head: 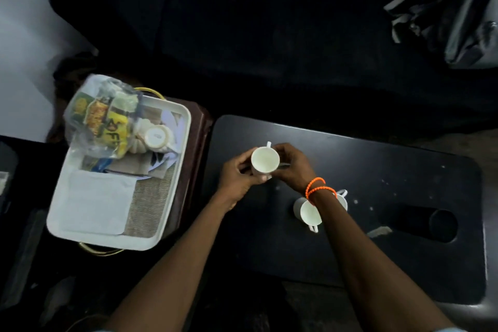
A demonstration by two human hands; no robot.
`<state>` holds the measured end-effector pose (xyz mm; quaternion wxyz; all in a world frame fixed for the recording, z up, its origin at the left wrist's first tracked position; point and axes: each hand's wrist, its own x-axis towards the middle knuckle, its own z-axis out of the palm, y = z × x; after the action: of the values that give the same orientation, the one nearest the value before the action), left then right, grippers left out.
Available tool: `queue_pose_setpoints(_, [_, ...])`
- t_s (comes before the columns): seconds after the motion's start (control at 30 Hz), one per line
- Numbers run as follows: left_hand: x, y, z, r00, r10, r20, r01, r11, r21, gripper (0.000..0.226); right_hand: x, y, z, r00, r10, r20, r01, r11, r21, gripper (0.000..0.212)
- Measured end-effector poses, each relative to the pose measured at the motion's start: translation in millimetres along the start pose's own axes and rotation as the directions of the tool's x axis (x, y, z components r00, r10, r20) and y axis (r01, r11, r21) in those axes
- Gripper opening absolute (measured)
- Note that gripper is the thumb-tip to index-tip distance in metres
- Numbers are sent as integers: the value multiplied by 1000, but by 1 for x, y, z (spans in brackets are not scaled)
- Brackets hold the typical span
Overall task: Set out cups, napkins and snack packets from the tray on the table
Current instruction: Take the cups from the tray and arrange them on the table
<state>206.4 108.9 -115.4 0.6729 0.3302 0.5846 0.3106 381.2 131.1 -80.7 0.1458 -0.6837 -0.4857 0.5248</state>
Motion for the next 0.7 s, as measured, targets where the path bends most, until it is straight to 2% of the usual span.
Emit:
queue_pose_setpoints(0.2, [9,-47,73,993,-90,71,85,994,68,83,-7,61,-29,974,199,-107,-204,978,-39,54])
queue_pose_setpoints(0.33, [3,-57,90,998,-55,38,50,992,119,79,-16,75,-24,945,235,-227,-251,967,-45,49])
queue_pose_setpoints(0.57, [-9,-62,87,996,-84,37,73,969,234,73,-25,85,-18,928,243,-283,-279,956,-92,41])
queue_pose_setpoints(0.7, [-13,-48,64,990,-121,-79,136,967,217,67,-28,69,-12,877,232,-421,-272,962,-36,36])
